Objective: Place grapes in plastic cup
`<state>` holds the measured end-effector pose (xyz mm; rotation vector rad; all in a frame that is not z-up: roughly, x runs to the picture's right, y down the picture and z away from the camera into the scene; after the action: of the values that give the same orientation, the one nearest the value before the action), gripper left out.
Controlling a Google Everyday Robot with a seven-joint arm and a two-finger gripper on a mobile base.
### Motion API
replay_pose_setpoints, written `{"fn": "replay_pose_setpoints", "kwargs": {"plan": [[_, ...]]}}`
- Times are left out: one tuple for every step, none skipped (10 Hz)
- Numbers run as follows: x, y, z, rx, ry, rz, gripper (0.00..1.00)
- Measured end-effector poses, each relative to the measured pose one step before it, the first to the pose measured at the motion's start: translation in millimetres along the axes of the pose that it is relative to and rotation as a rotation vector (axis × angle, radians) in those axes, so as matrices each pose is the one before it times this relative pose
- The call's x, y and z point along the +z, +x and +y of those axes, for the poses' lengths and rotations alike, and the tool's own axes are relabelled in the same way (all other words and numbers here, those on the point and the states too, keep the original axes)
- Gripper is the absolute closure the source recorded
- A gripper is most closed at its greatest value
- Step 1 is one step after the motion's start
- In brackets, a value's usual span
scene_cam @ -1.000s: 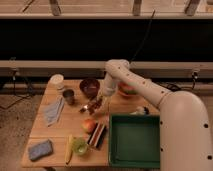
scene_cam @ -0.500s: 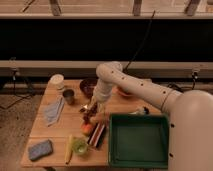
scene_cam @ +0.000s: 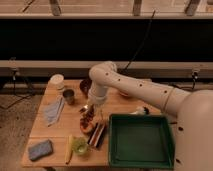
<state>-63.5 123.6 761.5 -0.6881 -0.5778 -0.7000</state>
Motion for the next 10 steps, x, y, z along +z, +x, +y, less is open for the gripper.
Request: {"fn": "replay_pose_setpoints", "kwargs": {"plan": [[-3.70,-3.51,1.66,-0.00991,0.00142,0.00411,1.00],[-3.36,-6.46,3.23,-0.01646,-0.00162,0.00573,1.00],[-0.22,-4.88,3.47,-0.01195,-0.00523,0.00512,1.00],[0.97,-5.17,5.18,-0.01135,-0.00885,0.01284,1.00],[2.01,-4.80,4.56,-0.01129,-0.00986,0.01124,1.00],[4.46,-7.18,6.56,-0.01815,-0.01788,0.01478,1.00],[4.55,-5.86,4.07,-0.01385,-0.01415,0.00496,1.00],[4.97,-7.87,3.94,-0.01797,-0.01546,0.00354,1.00],[3.43,-6.37,1.42,-0.01597,-0.00897,-0.00575,1.00],[3.97,-6.06,2.87,-0.01614,-0.01156,-0.00929,1.00]]}}
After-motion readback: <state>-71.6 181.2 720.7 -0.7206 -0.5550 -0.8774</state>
